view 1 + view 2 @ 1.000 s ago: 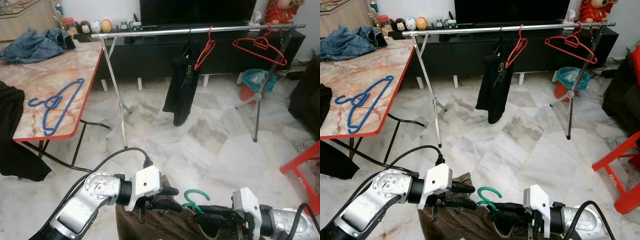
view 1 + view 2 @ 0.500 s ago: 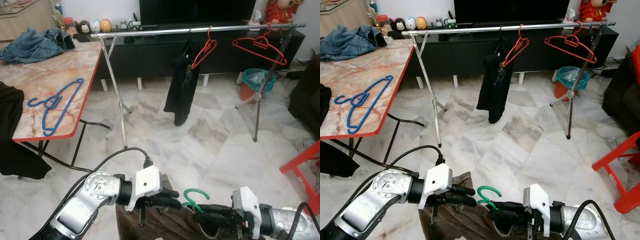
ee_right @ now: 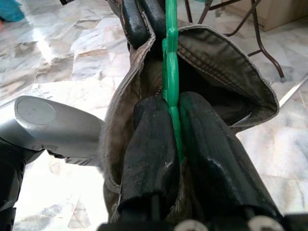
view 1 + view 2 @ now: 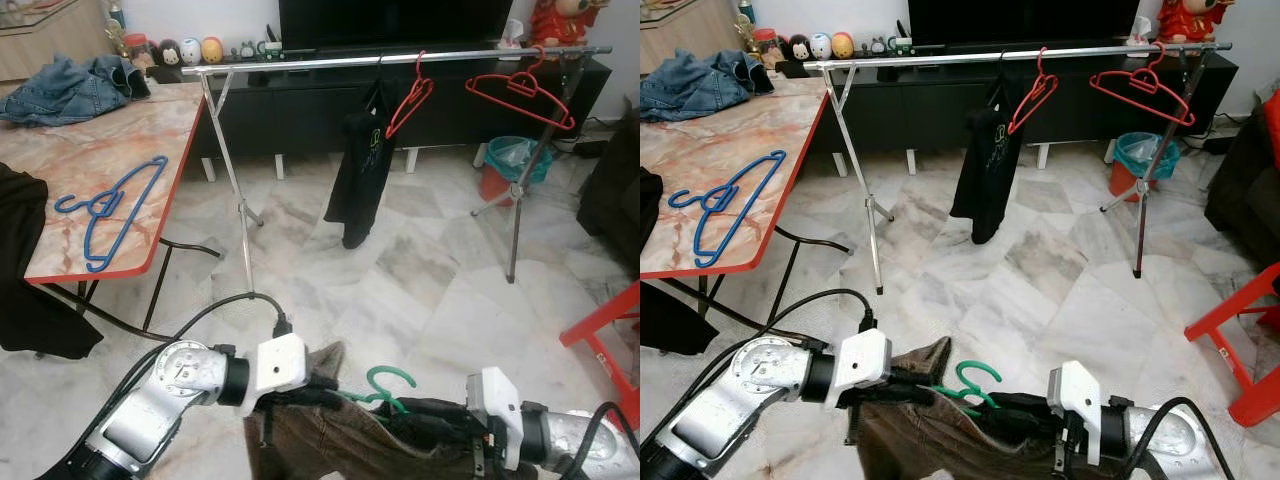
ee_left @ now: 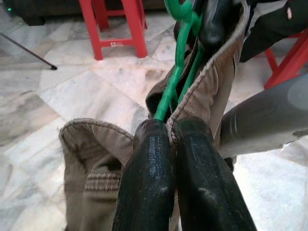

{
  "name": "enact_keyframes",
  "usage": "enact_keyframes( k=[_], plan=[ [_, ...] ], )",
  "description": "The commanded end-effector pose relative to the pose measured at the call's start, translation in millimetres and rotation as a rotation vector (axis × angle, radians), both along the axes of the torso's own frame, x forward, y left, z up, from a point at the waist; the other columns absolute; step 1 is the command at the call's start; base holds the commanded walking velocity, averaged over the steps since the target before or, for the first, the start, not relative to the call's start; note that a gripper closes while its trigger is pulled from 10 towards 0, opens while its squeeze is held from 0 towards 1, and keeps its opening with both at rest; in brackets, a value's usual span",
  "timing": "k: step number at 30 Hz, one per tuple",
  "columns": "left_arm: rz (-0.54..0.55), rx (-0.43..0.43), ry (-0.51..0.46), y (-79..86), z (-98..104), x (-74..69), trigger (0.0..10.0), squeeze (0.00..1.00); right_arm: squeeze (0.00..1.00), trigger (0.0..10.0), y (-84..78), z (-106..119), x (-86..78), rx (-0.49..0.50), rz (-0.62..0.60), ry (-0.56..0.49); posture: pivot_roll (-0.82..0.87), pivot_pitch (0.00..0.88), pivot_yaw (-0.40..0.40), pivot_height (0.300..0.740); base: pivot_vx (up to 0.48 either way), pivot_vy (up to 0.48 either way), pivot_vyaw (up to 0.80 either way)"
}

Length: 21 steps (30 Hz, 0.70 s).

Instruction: Hang hanger

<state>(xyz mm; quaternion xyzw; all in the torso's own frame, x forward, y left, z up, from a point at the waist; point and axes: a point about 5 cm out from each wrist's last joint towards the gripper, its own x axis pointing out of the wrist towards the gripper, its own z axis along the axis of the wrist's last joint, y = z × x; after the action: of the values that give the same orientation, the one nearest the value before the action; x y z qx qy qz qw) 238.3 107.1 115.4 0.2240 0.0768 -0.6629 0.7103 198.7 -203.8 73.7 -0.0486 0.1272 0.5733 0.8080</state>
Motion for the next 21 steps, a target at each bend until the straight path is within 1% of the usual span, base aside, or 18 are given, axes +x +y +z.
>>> enact_keyframes(
  k=[1,3,5,6,8,10,11,14,15,16,17,18,19,20,21],
  plan=[
    [0.081,0.095,-0.022,19.2,-9.7,9.1,0.0,0.00,0.00,0.0,-9.5,16.6,1.5,0.024,-0.019,-0.064,0.00,0.041,0.032,0.740,0.000,0.000,0.00],
    [0.131,0.108,-0.061,24.6,-13.0,16.0,0.0,0.00,0.00,0.0,-9.3,19.5,-4.1,0.040,0.010,-0.034,0.00,0.040,0.033,0.740,0.000,0.000,0.00],
    [0.172,0.111,-0.097,26.5,-14.0,21.0,0.0,0.00,0.00,0.0,-8.9,21.6,-6.6,0.043,0.027,-0.027,-0.01,0.041,0.033,0.740,0.000,0.000,0.00],
    [0.213,0.117,-0.105,28.8,-16.0,25.3,0.0,0.00,0.00,0.0,-8.8,22.8,-7.2,0.049,0.026,-0.021,-0.01,0.040,0.033,0.740,0.000,0.000,0.00],
    [0.301,0.116,-0.200,30.7,-16.6,36.0,0.0,0.00,0.00,0.0,-7.4,23.7,-13.5,0.068,0.070,0.024,-0.01,0.042,0.033,0.740,0.000,0.000,0.00],
    [0.375,0.112,-0.270,31.2,-15.3,44.9,0.0,0.00,0.00,0.0,-5.1,23.2,-24.8,0.066,0.152,0.091,0.00,0.040,0.031,0.740,0.000,0.000,0.00],
    [0.440,0.082,-0.298,31.2,-12.2,51.4,0.0,0.00,0.00,0.0,-4.3,21.9,-27.1,0.064,0.161,0.099,-0.01,0.043,0.031,0.740,0.000,0.000,0.00],
    [0.547,0.052,-0.374,32.4,-6.5,61.5,0.0,0.00,0.00,0.0,-3.3,21.1,-28.9,0.062,0.167,0.107,-0.01,0.043,0.031,0.740,0.000,0.000,0.00],
    [0.547,0.052,-0.374,32.4,-6.5,61.5,0.0,0.00,0.00,0.0,-3.3,21.1,-28.9,0.062,0.167,0.107,-0.01,0.043,0.031,0.740,0.000,0.000,0.00],
    [0.592,0.045,-0.401,34.3,-6.7,66.2,0.0,0.00,0.00,0.0,-3.0,21.8,-29.4,0.062,0.162,0.109,-0.01,0.043,0.030,0.740,0.000,0.000,0.00],
    [0.617,0.058,-0.413,36.8,-8.2,68.4,0.0,0.00,0.00,0.0,-3.1,22.1,-29.1,0.061,0.155,0.109,-0.01,0.043,0.030,0.740,0.000,0.000,0.00],
    [0.668,0.093,-0.443,42.7,-11.1,72.5,1.3,0.00,0.00,0.0,-3.3,23.0,-29.5,0.060,0.154,0.116,-0.01,0.043,0.032,0.740,0.000,0.000,0.00],
    [0.668,0.093,-0.443,42.7,-11.1,72.5,1.3,0.00,0.00,0.0,-3.3,23.0,-29.5,0.060,0.154,0.116,-0.01,0.043,0.032,0.740,0.000,0.000,0.00],
    [0.722,0.125,-0.469,49.0,-13.2,76.2,1.6,0.00,0.00,0.0,-3.2,24.0,-30.8,0.061,0.165,0.128,-0.01,0.044,0.030,0.740,0.000,0.000,0.00],
    [0.775,0.145,-0.482,54.1,-14.0,79.1,3.3,0.00,0.00,0.0,-2.9,24.5,-32.0,0.061,0.174,0.137,-0.01,0.044,0.031,0.740,0.000,0.000,0.00]
  ],
)
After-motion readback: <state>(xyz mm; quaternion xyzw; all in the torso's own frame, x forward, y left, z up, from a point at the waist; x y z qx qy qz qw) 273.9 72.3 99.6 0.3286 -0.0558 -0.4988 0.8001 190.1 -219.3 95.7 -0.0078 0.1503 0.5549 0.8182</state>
